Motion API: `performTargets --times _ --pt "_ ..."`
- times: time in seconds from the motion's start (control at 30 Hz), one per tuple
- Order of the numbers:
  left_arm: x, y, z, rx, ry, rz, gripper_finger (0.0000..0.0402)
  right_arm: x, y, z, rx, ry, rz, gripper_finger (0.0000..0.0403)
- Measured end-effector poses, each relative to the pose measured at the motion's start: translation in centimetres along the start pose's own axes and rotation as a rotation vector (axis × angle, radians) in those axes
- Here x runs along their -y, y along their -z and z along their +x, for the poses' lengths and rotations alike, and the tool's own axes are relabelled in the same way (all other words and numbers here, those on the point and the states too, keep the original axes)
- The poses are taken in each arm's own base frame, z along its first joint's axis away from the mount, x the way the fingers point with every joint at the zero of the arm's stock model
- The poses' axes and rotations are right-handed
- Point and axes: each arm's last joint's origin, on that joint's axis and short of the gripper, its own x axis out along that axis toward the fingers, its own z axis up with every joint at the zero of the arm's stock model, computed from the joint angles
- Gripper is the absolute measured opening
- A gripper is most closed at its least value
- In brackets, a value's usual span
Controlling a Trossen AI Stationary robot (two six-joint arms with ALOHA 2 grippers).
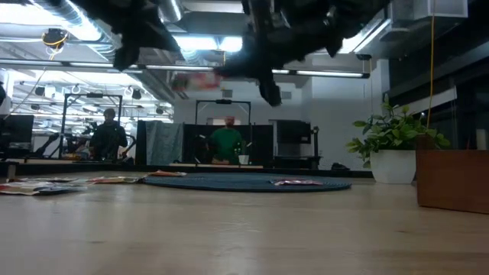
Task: Pick & Place Tea
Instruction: Put the red tea bag into the right section of the wooden organizer
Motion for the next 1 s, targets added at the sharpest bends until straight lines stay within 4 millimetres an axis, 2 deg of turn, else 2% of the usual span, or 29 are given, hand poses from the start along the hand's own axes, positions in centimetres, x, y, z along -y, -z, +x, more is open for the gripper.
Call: performTargets --times 0.17,0.33,0.53,0.77,1.0 --pt "-0.6 -0.2 -2.1 0.039 0.098 0.046 0.0002 -1.2 -3.2 -0.6 0.094 -0.031 -0.016 0.0001" --pt "-0.5 -1.0 -2.8 0.081 0.173 0.017 0.0018 -1.8 -5.3 -1.2 0.152 -0.047 0.001 0.0001" --pt "-1.3 -1.7 -2.6 0.062 0.181 -0.024 0.0078 -2.3 -5.7 -1.3 0.164 -0.062 -0.001 0.0000" --pt "-2.6 -2.1 -2.5 0.059 0.108 0.002 0.0155 -2.5 -5.6 -1.2 0.186 -0.041 0.025 0.0000" --pt "-3.1 -2.1 -2.6 -0.011 0.150 0.067 0.0183 -2.5 -5.6 -1.2 0.195 -0.048 0.034 0.0000"
